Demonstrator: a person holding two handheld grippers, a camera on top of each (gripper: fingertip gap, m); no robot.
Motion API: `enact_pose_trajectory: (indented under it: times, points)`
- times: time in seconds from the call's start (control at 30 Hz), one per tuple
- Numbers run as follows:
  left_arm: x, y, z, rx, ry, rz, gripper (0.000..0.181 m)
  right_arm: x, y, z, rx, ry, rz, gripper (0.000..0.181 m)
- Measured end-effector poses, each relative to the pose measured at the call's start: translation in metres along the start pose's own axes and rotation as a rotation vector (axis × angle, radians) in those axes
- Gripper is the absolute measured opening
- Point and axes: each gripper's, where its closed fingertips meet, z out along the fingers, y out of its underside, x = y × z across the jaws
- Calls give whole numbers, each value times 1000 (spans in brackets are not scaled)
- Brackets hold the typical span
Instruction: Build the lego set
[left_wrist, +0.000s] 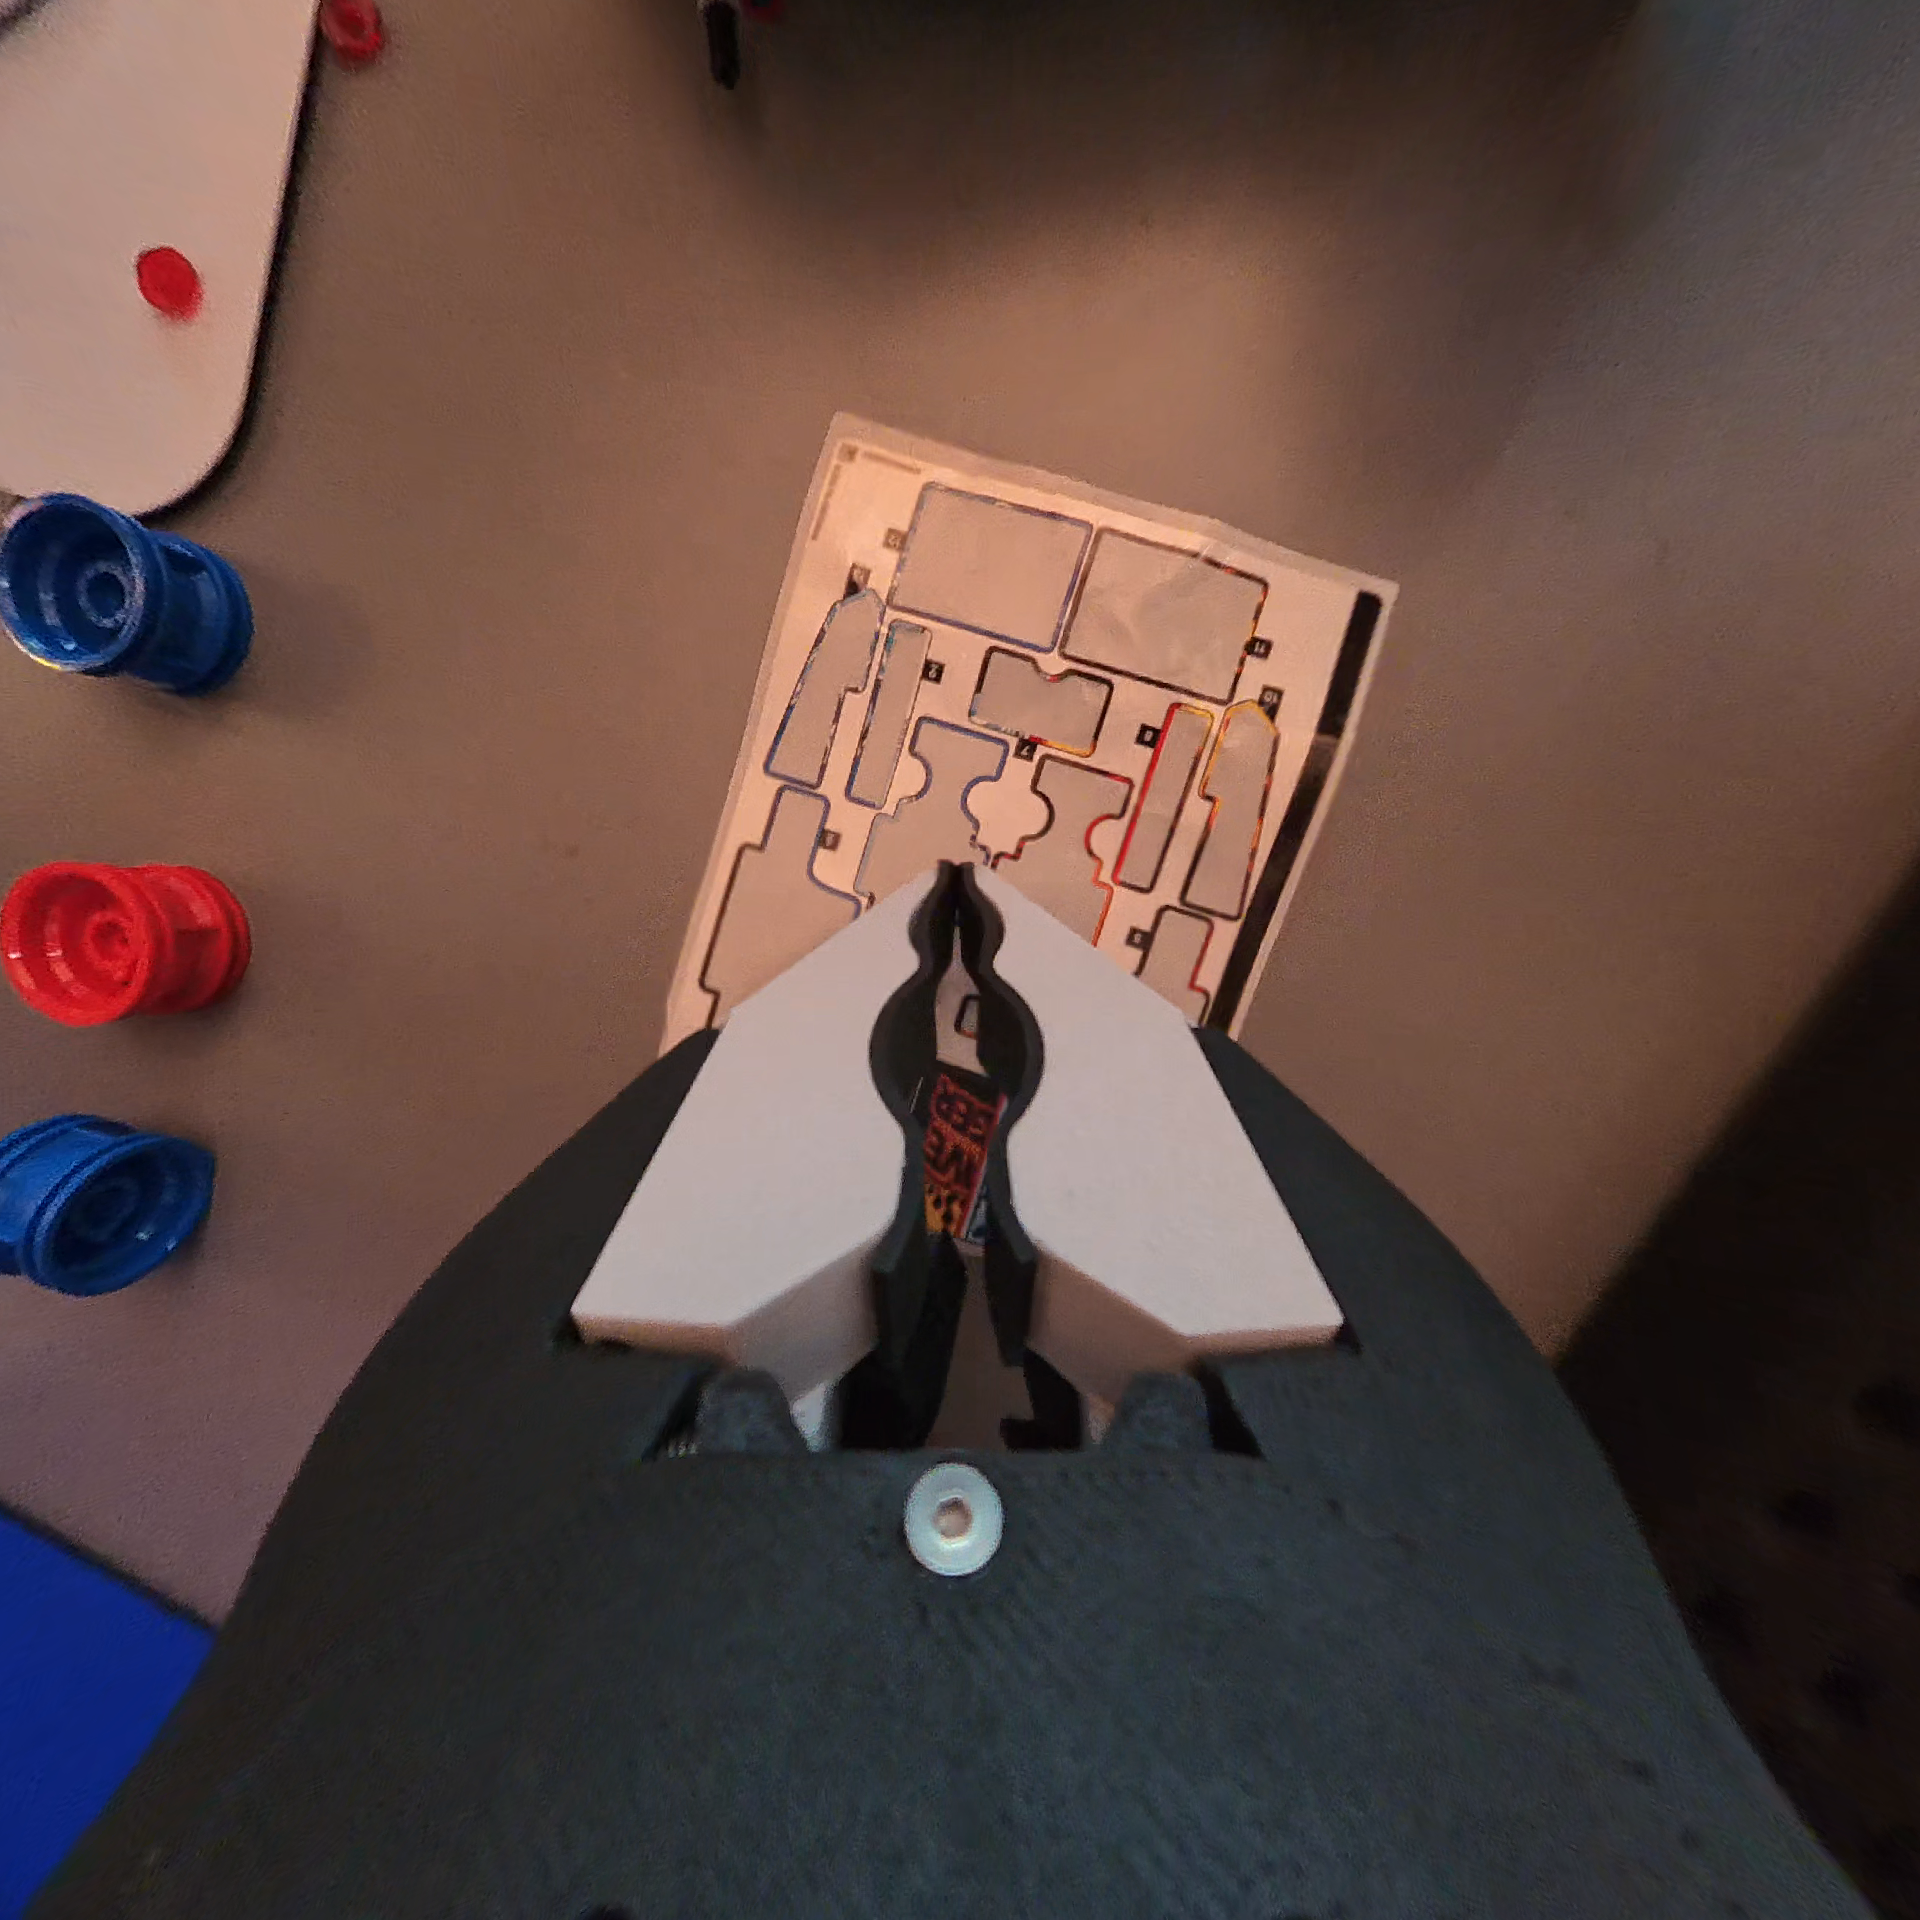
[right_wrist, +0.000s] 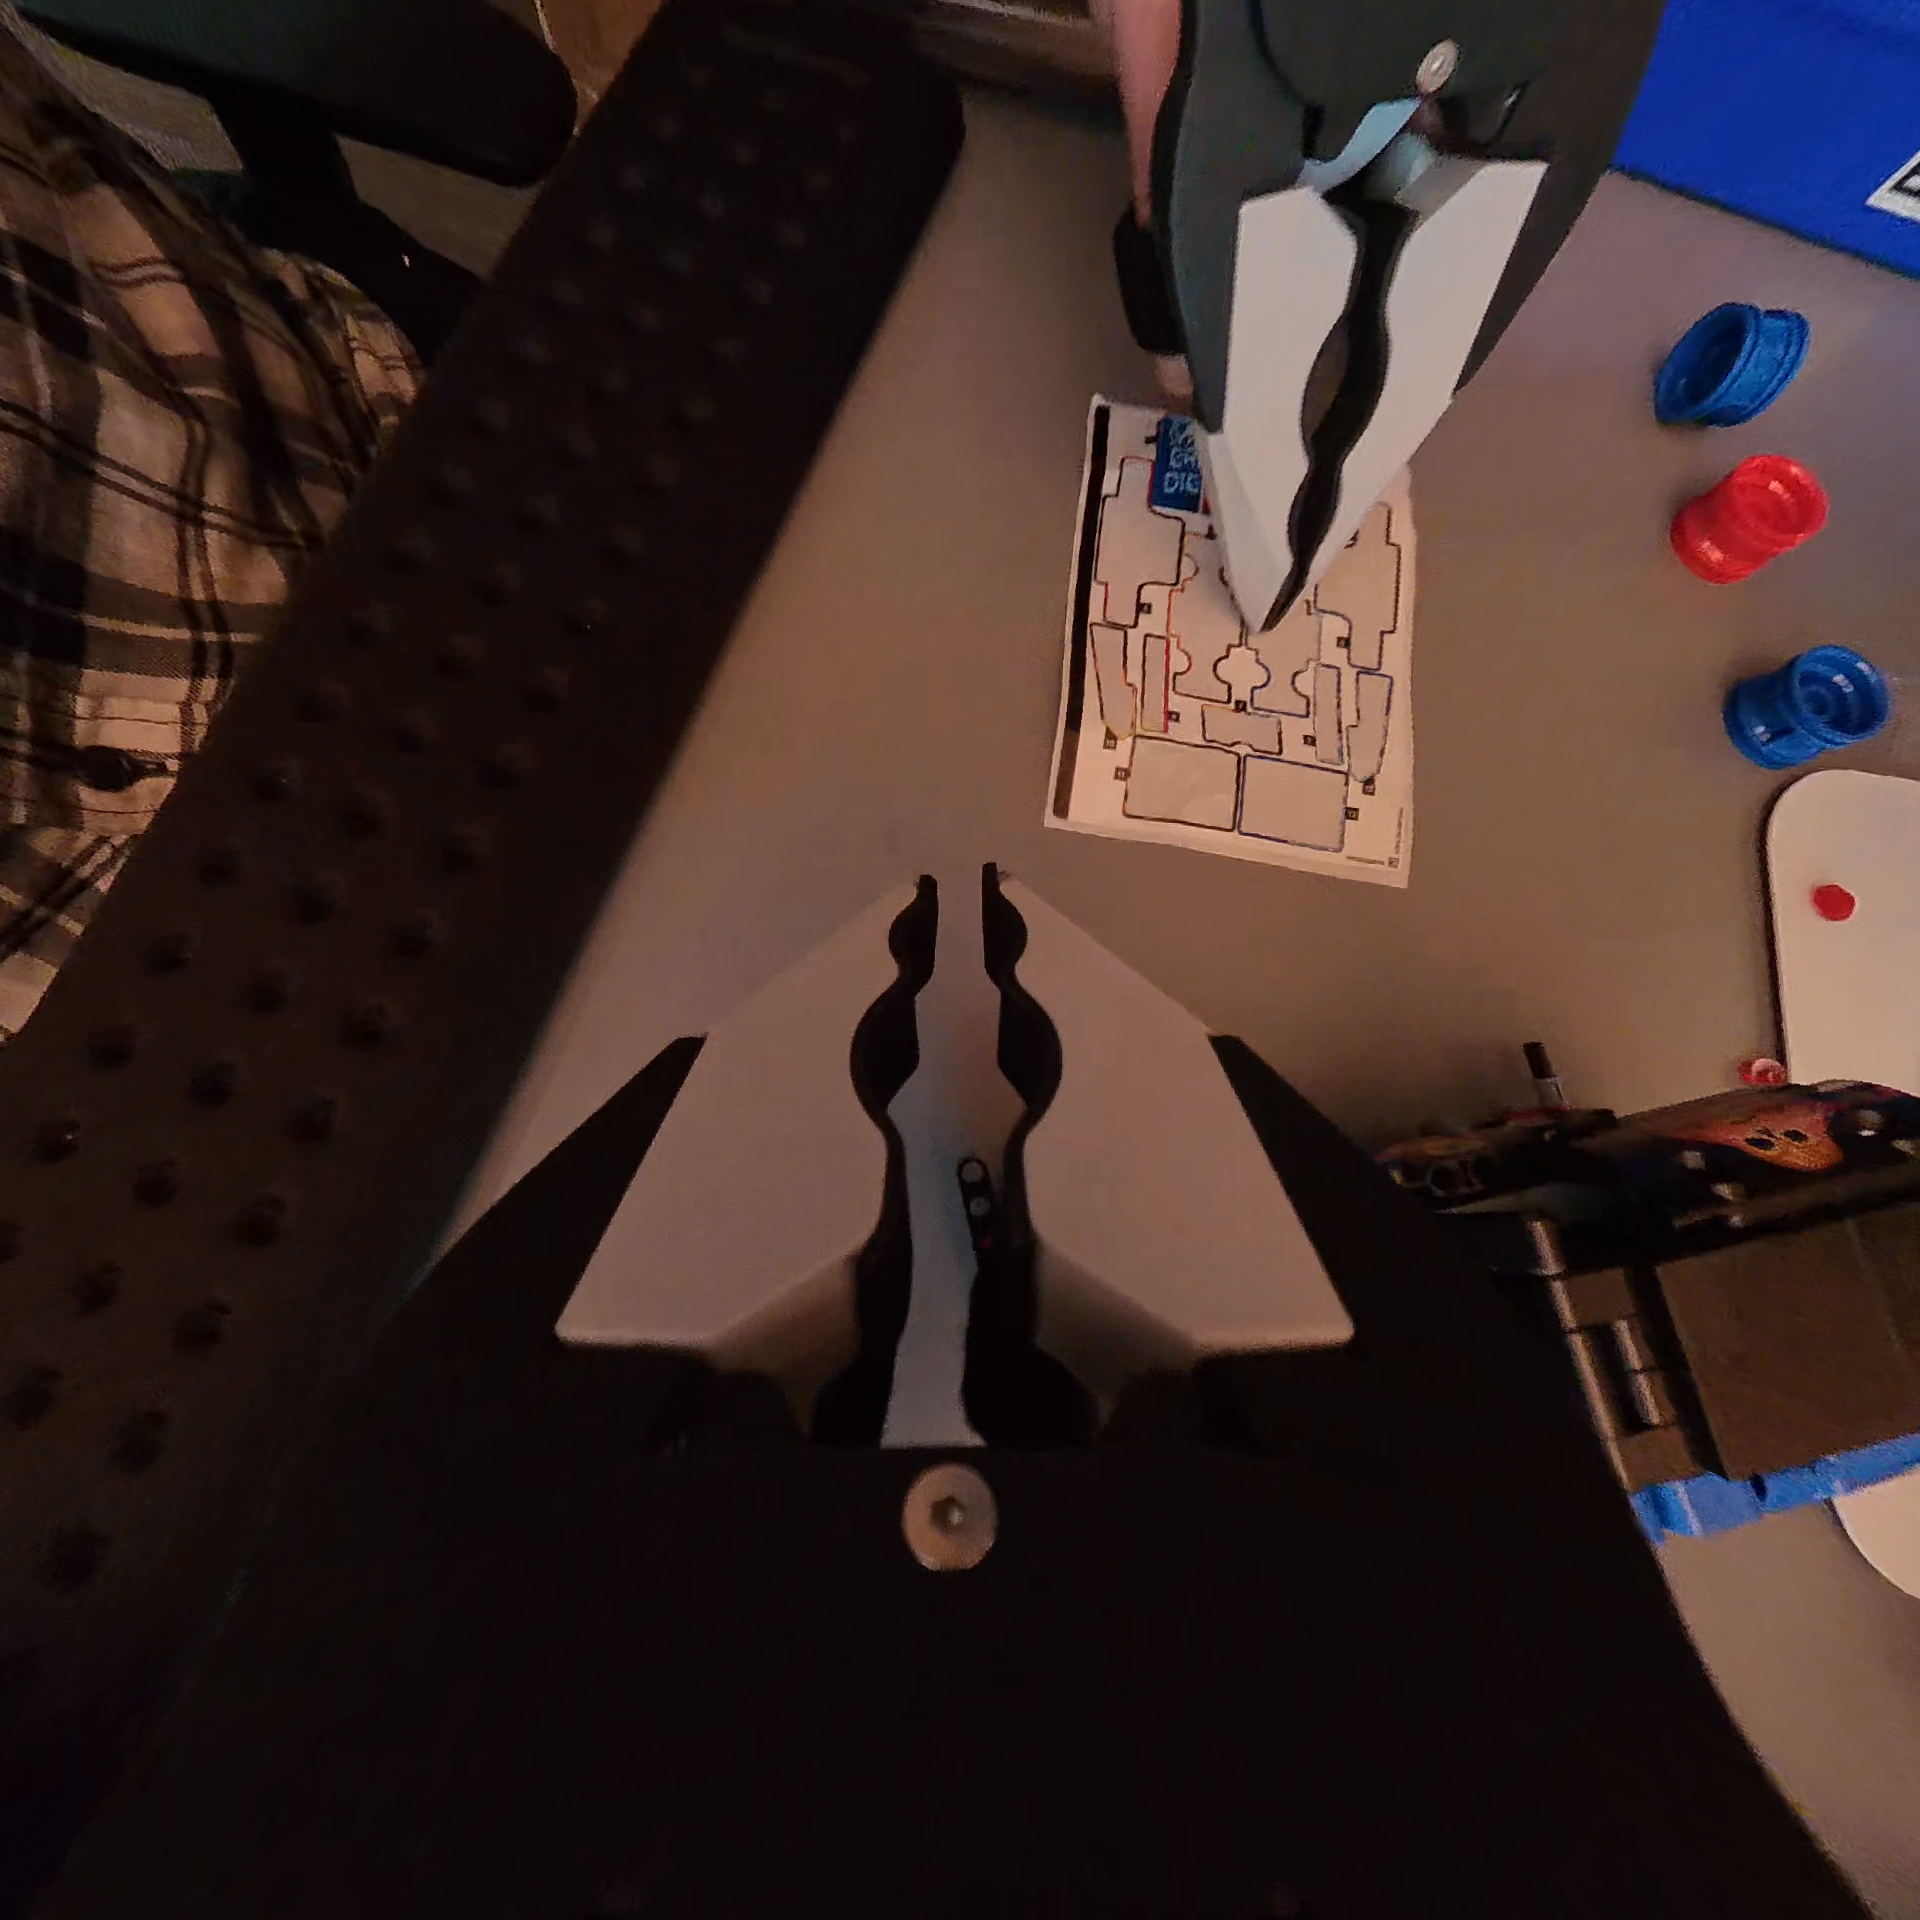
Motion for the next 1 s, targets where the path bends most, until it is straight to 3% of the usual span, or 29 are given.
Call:
enact_pose_trajectory:
  times: [0.23,0.4,0.47,0.57,0.63,0.73,0.93,1.0]
  points:
    - [0,-3,-3,25,-48,33,0,3,1,-13,19,18,10,8]
    - [-9,2,-9,4,-71,-38,56,25,-7,-50,173,83,91,9]
    - [-4,9,-5,-17,-11,-95,64,37,-4,-67,219,139,122,8]
    - [-6,8,-4,15,21,-116,52,57,3,-95,333,205,200,7]
    - [-6,7,-4,22,16,-99,25,69,9,-113,408,244,248,6]
    - [-1,3,-2,29,3,-58,0,80,20,-128,463,276,299,6]
    - [6,0,-1,33,-44,13,0,85,27,-129,453,299,325,6]
    - [7,-9,-5,102,-29,-15,0,84,27,-126,435,302,316,6]
